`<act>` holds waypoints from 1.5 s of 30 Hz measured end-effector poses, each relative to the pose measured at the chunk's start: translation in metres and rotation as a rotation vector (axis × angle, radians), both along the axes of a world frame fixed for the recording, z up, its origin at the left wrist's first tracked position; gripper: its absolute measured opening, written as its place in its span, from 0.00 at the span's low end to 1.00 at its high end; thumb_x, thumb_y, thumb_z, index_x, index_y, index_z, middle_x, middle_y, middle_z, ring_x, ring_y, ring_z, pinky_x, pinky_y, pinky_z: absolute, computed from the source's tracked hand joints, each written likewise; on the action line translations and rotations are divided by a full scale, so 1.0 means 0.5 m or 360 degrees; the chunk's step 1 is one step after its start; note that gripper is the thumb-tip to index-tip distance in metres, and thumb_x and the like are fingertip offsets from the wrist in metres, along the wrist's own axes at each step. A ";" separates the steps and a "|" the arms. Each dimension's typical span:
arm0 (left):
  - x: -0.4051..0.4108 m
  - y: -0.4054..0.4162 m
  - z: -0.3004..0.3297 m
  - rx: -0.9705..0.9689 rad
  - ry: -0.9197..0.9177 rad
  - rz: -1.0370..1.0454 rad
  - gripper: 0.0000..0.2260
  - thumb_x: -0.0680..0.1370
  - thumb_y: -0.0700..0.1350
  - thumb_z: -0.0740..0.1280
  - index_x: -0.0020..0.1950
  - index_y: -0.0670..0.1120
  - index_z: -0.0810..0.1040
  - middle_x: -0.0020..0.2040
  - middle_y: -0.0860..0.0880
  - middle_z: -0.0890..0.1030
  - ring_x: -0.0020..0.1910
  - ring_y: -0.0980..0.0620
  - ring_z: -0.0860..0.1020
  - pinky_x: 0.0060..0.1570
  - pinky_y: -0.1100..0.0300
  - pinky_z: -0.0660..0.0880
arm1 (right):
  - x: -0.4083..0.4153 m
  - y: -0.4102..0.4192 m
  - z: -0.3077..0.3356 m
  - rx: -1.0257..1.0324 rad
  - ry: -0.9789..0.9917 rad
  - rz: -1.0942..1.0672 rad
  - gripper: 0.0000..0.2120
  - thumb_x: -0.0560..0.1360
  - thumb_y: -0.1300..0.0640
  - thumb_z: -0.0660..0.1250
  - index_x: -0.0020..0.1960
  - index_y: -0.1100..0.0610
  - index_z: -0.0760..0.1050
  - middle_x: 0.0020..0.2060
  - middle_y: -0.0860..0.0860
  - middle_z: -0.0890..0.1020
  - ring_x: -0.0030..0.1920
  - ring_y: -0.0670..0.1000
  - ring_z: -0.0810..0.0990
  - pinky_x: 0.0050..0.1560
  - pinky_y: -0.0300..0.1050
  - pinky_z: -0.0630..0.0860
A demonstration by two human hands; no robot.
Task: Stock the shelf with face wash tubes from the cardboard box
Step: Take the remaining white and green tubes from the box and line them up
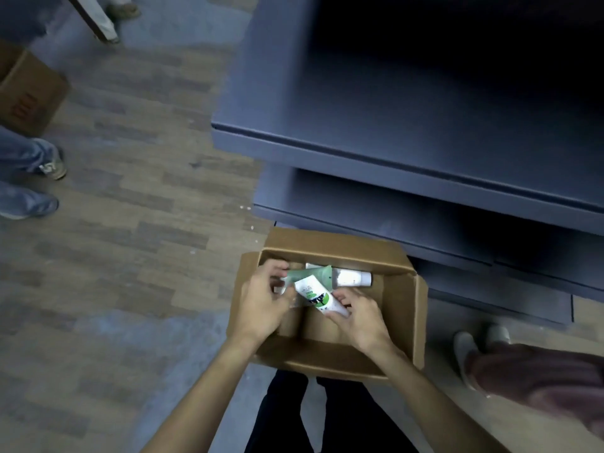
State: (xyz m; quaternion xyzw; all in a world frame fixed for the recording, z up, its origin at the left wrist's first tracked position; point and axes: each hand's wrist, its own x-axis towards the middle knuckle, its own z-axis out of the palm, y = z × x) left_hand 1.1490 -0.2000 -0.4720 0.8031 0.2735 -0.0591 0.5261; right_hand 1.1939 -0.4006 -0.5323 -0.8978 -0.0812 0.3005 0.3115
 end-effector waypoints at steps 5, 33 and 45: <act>0.063 -0.004 0.094 -0.0149 -0.0174 -0.0010 0.16 0.72 0.38 0.75 0.55 0.53 0.78 0.51 0.54 0.82 0.49 0.53 0.81 0.49 0.62 0.78 | 0.024 0.022 0.138 0.0464 0.0022 -0.0327 0.15 0.70 0.51 0.78 0.55 0.49 0.80 0.49 0.42 0.85 0.50 0.40 0.81 0.53 0.40 0.80; 0.168 0.010 0.895 0.0065 -0.1563 -0.0497 0.13 0.75 0.42 0.74 0.57 0.53 0.78 0.49 0.53 0.84 0.49 0.55 0.83 0.48 0.59 0.81 | 0.118 0.057 0.922 0.1294 -0.0997 -0.0248 0.11 0.72 0.57 0.76 0.53 0.49 0.81 0.48 0.43 0.86 0.51 0.42 0.84 0.53 0.42 0.81; 0.329 -0.183 0.966 0.0232 -0.1626 -0.0689 0.14 0.74 0.45 0.74 0.59 0.51 0.78 0.48 0.53 0.82 0.44 0.59 0.81 0.47 0.63 0.79 | 0.276 -0.147 1.026 0.1342 -0.1176 -0.0515 0.08 0.74 0.56 0.75 0.52 0.49 0.80 0.47 0.45 0.87 0.51 0.45 0.85 0.53 0.46 0.82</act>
